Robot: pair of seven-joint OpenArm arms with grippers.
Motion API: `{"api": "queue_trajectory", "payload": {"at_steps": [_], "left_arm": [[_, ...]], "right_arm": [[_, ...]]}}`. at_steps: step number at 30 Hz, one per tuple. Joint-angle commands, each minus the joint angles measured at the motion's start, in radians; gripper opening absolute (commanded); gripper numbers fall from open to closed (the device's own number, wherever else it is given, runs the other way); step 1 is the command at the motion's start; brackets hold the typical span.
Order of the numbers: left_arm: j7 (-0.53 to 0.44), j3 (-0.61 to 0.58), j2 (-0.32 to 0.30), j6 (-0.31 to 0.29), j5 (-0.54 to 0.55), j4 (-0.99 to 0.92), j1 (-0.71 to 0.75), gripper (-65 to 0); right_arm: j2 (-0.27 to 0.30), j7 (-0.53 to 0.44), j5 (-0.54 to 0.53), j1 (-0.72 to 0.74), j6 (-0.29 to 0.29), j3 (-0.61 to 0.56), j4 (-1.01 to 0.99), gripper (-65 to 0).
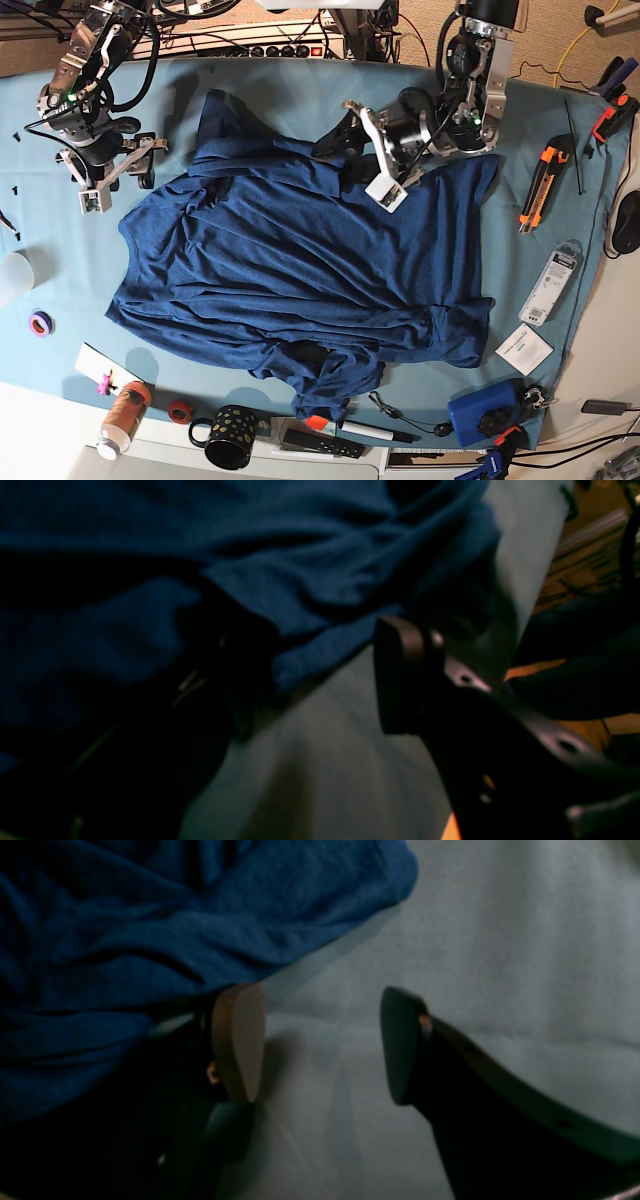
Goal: Layout the t-shirt on the table in an organized manner, then fold the t-shirt properly
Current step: 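Release with the right gripper and move it to the collar corner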
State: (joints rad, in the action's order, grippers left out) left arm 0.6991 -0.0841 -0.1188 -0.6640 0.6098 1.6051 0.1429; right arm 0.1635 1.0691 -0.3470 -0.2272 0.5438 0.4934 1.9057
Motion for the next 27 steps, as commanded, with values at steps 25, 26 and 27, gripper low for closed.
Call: {"api": "queue_trajectory", "payload": {"at_steps": [25,26,27], "left_arm": [[-0.016,-0.064,0.004,-0.006,0.018,0.014,-0.01,-28.5],[-0.016,-0.064,0.004,-0.006,0.018,0.014,-0.01,-28.5],[-0.016,-0.064,0.004,-0.006,0.018,0.014,-0.01,-28.5]], "right_arm": [[-0.048,-0.083,-0.131,0.037,-0.24,0.005,0.01,-28.9],[-0.072,-0.092,-0.123,0.047,-0.271,0.008,0.01,-28.9],[-0.101,-0.106,-0.108,0.059,-0.298,0.013,0.01,-28.9]]}}
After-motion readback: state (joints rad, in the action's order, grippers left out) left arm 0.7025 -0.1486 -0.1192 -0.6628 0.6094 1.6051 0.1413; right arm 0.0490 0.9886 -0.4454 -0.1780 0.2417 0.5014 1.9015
